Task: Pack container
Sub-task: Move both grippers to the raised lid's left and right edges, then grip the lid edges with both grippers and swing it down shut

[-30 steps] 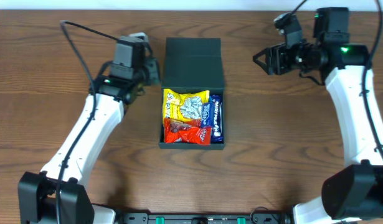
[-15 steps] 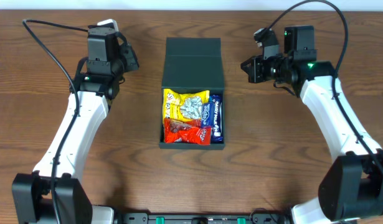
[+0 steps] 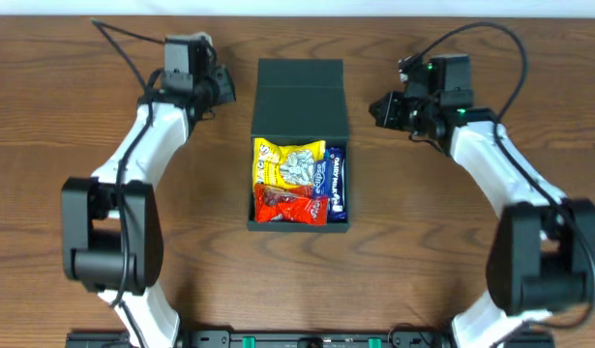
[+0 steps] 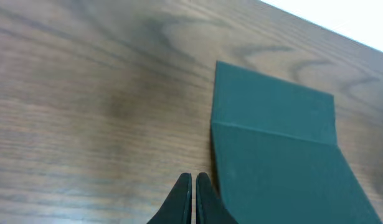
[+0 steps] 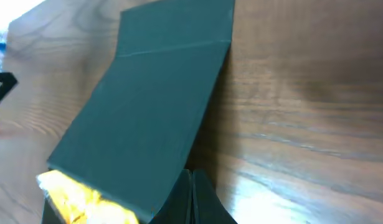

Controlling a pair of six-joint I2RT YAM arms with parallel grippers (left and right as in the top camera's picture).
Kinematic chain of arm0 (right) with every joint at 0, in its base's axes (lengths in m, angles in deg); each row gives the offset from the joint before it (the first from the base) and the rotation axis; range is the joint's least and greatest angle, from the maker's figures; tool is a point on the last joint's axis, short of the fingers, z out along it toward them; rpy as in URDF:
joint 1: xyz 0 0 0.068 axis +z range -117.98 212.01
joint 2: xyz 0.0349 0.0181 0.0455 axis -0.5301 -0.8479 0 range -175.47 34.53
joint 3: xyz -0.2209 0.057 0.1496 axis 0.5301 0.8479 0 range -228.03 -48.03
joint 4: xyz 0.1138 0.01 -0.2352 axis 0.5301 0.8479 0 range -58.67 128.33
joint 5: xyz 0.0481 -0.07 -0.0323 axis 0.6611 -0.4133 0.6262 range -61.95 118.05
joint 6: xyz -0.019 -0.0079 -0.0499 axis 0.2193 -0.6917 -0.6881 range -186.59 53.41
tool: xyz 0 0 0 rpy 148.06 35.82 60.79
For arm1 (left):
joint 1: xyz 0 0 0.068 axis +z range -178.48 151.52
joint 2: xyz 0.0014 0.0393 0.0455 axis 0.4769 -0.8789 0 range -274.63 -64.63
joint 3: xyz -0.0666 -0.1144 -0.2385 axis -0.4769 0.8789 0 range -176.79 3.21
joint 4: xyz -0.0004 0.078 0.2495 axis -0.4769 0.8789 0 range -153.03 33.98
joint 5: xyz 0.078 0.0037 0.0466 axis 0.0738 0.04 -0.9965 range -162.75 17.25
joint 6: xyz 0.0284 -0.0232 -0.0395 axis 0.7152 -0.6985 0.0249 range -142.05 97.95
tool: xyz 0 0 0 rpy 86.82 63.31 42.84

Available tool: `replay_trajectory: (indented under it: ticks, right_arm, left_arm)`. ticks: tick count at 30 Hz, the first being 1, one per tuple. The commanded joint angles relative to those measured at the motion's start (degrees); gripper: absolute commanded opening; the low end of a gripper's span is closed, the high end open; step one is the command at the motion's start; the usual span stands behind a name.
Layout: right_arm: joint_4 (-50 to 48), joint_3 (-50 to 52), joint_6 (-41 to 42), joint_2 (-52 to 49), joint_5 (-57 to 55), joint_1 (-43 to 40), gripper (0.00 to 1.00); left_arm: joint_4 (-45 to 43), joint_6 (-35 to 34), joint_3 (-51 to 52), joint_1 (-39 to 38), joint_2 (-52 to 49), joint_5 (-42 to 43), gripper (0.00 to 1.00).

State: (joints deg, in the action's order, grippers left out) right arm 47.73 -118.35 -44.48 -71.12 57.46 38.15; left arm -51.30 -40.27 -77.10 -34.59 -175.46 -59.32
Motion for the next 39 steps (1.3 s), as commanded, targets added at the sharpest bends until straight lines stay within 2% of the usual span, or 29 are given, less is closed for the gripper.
replay_trajectory:
  ticks: [1, 7, 11, 22, 32, 39]
  right_arm:
    - [-2.2, 0.2, 5.9, -4.1, 4.1, 0.7, 0.02]
    - [-7.6, -0.3, 10.5, -10.3, 7.9, 0.7, 0.02]
    - [-8.1, -0.6, 11.3, -12.2, 8.3, 0.7, 0.02]
    - [-8.4, -0.7, 11.3, -12.5, 8.5, 0.7, 0.02]
    - [-12.4, -0.7, 15.8, -14.0, 10.4, 2.8, 0.02]
    - [-14.1, -0.7, 15.5, -14.5, 13.4, 2.7, 0.02]
  left_arm:
    - [3.1, -0.5, -6.6, 0.3, -4.7, 1.7, 0.06]
    - [12.4, -3.1, -19.2, 2.1, -16.0, 8.9, 0.05]
    - [16.1, -3.3, -22.4, 2.4, -19.5, 13.6, 0.05]
    - [24.9, -3.2, -22.7, 2.2, -21.1, 15.1, 0.06]
    - [25.4, -3.2, -22.7, 0.1, -22.6, 18.8, 0.06]
    - [25.2, -1.6, -22.7, 0.0, -22.7, 20.1, 0.06]
